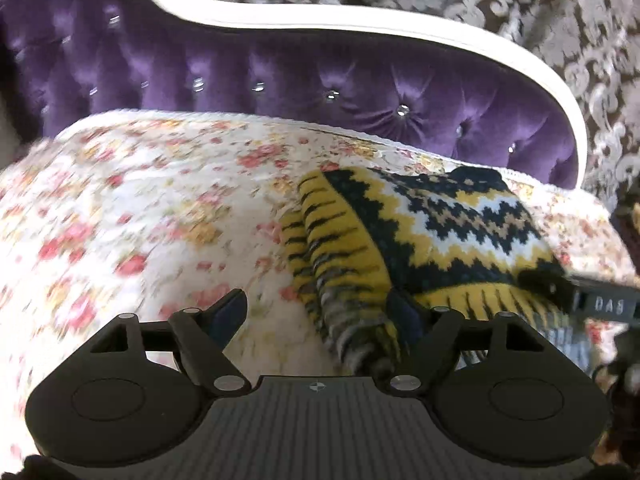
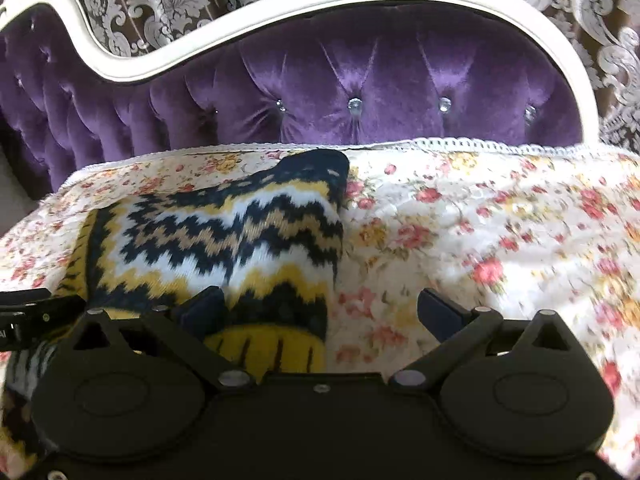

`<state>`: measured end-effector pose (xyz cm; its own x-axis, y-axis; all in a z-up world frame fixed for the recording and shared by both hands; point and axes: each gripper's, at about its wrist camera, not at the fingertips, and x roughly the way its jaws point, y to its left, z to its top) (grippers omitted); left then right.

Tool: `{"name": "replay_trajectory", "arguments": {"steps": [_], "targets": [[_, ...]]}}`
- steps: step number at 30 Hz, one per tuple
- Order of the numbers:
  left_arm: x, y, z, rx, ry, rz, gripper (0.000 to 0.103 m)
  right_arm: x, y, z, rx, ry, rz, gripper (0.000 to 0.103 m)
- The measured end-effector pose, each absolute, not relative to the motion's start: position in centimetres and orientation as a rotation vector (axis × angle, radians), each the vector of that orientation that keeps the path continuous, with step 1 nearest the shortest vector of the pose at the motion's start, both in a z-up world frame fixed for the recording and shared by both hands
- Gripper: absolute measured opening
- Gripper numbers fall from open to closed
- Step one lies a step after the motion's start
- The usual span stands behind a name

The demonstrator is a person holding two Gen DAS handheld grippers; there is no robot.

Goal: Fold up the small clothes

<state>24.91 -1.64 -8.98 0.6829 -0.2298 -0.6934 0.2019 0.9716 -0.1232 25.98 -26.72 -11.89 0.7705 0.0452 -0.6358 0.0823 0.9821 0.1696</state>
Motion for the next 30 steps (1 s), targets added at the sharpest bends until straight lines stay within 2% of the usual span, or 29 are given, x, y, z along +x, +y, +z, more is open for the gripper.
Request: {"name": "replay_trajectory", "arguments": {"steps": [7,17,30], "targets": [[19.0,-1.2,-6.9,0.011,0.796,-0.214,0.074,19.9,-27.5,-11.5,0.341,0.695,-0.013,0.102],[10.5,-1.2,-3.6,-0.002,0.745,-0.147,0.074,10.1,-24.1,-5.5,0.227,0.579,0.037,0.102],[2.1,-1.3,-1.8,-0.007,0.646,-0.055,0.074,2.4,-20.5,-3.2,0.137,0.539,0.046,0.102]]}}
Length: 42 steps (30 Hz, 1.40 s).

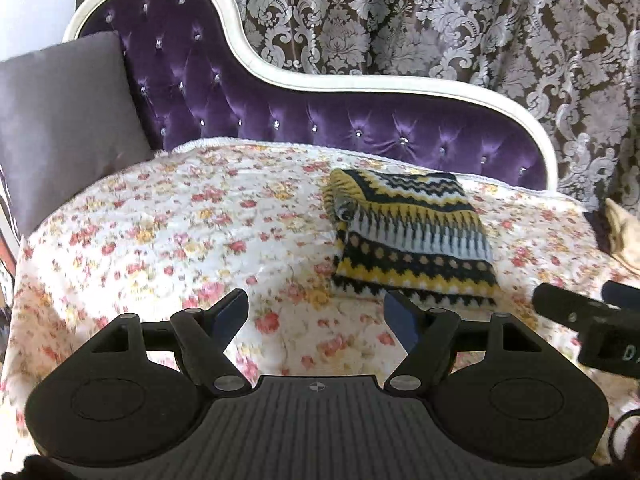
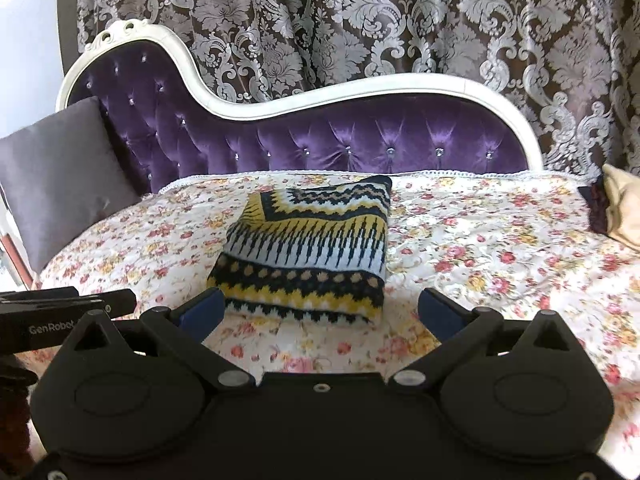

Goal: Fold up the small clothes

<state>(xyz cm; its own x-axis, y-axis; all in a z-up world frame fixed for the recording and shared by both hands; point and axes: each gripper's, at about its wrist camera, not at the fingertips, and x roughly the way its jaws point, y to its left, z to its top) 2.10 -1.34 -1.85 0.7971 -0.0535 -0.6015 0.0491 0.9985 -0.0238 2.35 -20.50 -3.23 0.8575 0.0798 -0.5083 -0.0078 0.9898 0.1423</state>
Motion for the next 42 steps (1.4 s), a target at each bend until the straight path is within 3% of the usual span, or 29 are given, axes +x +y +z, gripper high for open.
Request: {"name": "replay_trajectory", "arguments": {"steps": [42], "targets": [[-0.8,-2.0,-2.9,0.049,0.722,-0.1,0.074,-0.7,-19.1,-4.4,0.118,0.622,0.003,0.102]]}}
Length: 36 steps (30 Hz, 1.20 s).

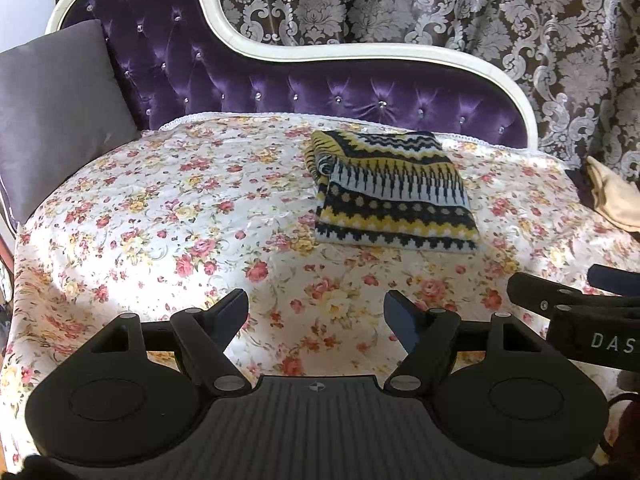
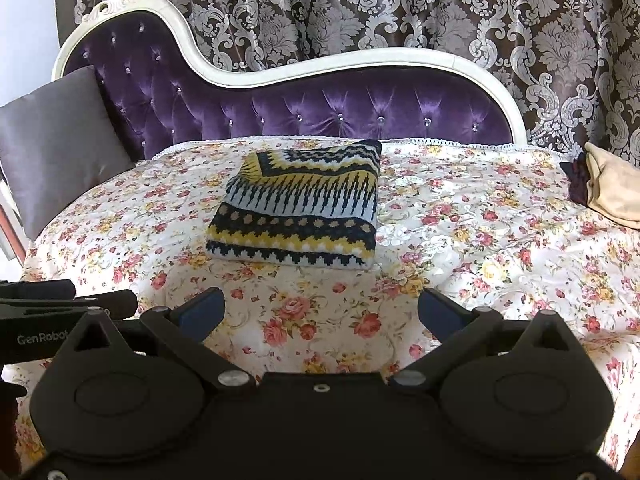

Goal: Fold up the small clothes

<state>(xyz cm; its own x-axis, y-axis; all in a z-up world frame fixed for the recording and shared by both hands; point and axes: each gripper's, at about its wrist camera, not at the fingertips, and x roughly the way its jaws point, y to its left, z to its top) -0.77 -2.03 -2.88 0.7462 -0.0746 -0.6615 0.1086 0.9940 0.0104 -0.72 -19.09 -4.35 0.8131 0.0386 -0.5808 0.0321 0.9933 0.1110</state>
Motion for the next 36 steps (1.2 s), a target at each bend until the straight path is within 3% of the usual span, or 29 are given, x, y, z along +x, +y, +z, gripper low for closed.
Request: {"name": "replay_trajectory", "arguments": {"steps": [36], "targets": [[-0.92,-2.3,-2.83,0.053,0.731,-0.13,0.074,-0.67,-18.76,-4.56,0.136,0.631,0.01,0.102]]}}
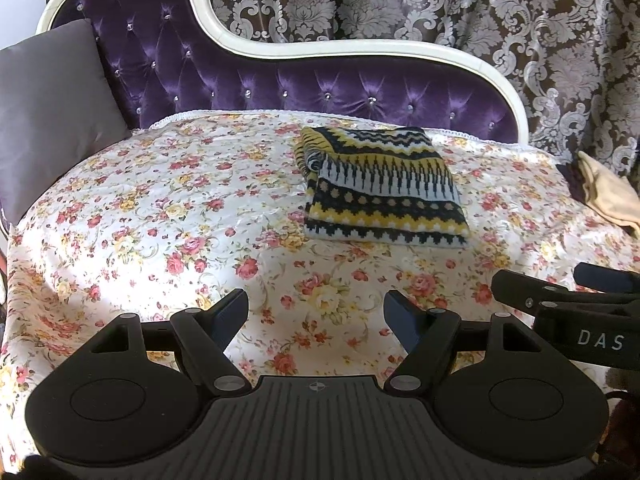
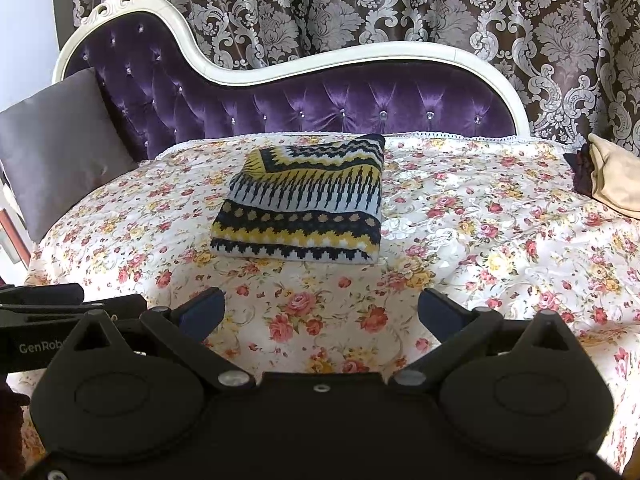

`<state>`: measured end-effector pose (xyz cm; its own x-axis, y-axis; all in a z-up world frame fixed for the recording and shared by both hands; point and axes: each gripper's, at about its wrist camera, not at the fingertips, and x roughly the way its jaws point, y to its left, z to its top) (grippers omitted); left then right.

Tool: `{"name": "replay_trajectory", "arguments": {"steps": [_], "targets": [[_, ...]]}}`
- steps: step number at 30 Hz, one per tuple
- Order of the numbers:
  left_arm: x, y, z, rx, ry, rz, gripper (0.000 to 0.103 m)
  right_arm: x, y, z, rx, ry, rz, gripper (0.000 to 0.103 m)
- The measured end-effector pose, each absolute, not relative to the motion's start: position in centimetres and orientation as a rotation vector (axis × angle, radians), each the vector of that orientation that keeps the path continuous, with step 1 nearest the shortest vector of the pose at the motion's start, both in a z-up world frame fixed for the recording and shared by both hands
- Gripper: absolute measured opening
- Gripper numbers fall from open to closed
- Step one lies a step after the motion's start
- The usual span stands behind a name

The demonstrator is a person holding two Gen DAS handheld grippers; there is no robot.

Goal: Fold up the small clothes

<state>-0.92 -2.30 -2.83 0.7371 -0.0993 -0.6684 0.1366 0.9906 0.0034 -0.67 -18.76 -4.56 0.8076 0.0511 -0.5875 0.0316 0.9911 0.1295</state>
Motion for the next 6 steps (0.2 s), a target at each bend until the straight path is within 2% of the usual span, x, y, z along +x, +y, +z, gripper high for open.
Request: {"name": "replay_trajectory", "arguments": {"steps": [6], "targets": [[-0.81,-2.23,-2.88,0.053,0.741,-0.136,0.074,-0.75,-18.63,-4.66,0.138,0.633,0.012,0.102]]}}
